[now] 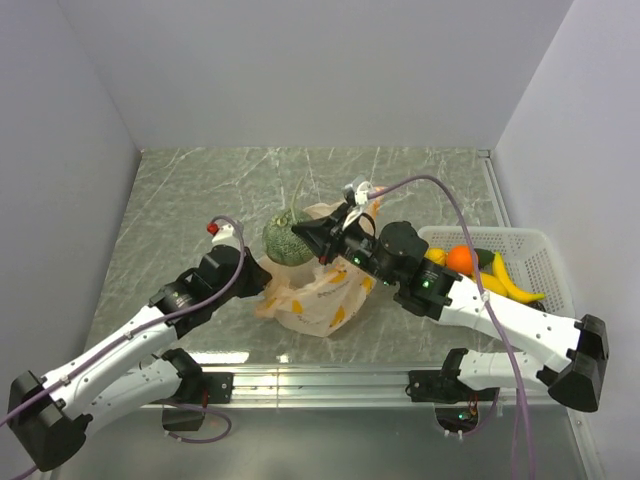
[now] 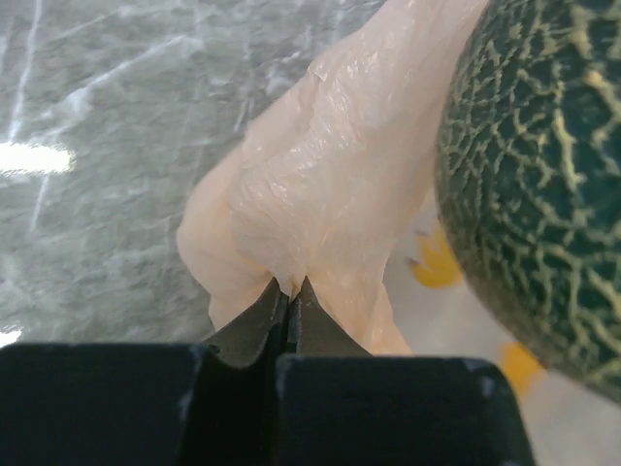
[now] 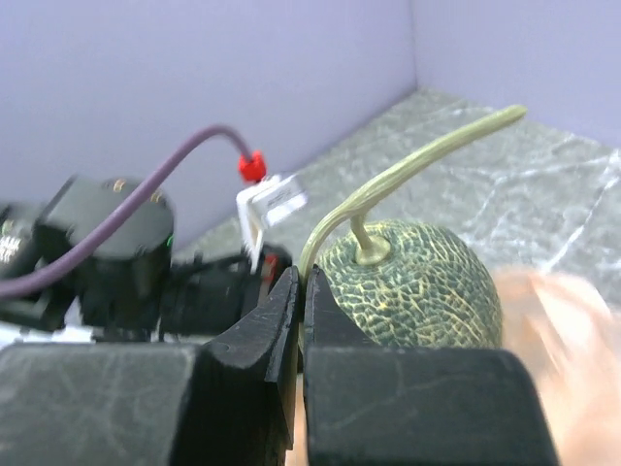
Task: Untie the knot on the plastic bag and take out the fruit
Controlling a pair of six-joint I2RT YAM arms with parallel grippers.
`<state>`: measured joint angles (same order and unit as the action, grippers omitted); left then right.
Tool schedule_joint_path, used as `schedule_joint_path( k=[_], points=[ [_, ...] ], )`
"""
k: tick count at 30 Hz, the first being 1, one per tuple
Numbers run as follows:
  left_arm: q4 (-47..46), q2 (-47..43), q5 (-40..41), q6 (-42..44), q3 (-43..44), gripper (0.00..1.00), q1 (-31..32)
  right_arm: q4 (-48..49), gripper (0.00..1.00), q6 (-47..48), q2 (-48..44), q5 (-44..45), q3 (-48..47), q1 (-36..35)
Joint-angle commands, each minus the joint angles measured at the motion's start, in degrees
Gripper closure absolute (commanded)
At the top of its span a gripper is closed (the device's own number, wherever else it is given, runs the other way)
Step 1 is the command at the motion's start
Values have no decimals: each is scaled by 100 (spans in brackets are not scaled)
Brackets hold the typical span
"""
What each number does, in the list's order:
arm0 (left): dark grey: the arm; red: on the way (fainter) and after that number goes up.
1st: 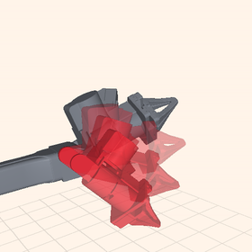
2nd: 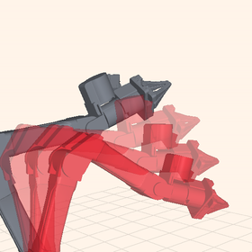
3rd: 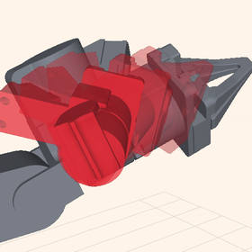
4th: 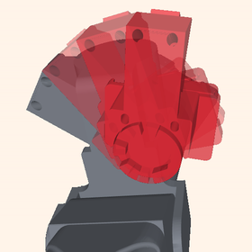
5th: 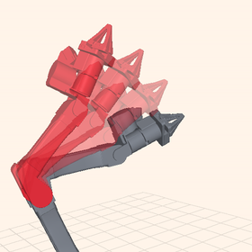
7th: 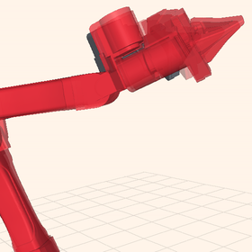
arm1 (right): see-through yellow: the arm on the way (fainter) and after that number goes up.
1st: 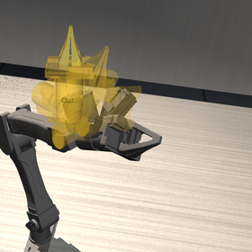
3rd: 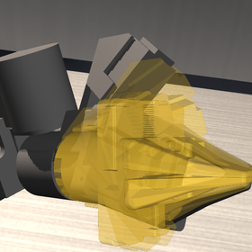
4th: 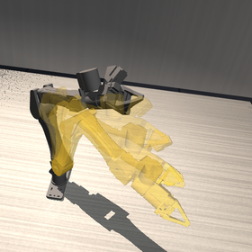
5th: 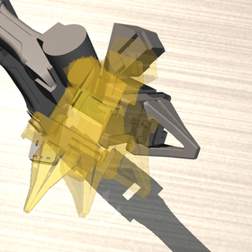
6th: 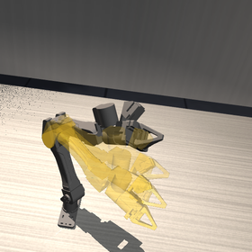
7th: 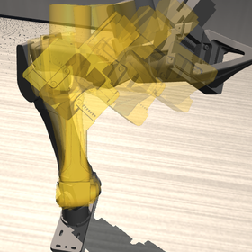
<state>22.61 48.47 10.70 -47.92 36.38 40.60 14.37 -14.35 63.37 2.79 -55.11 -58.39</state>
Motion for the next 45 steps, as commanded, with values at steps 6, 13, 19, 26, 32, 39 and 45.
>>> schedule_joint_path(
  k=[6, 13, 19, 26, 32, 39, 45],
  points=[
    [-161, 453, 203, -200, 1, 99, 44, 857, 100, 213, 272, 634, -1132, 222],
    [717, 953, 1776, 89, 869, 100, -61, -223, 100, -68, -166, 940, -1651, 1268],
    [1342, 1016, 2831, 783, 2004, 99, -579, -1032, 100, -24, -1132, 1777, -1038, 1988],
    [1035, 498, 3711, 1461, 1909, 100, -1203, -1990, 100, -120, -2355, 2998, 217, 2929],
    [1262, 41, 3361, 1119, 1277, 99, -1327, -2036, 100, -946, -3260, 4554, 1640, 4332],
    [1527, -873, 2096, 635, 625, 96, -1318, -1877, 100, -1833, -3613, 4135, 2838, 5811],
    [1430, -1164, 785, 213, 203, 87, -1318, -2140, 76, -2476, -3498, 3668, 3349, 6357]
  ],
)
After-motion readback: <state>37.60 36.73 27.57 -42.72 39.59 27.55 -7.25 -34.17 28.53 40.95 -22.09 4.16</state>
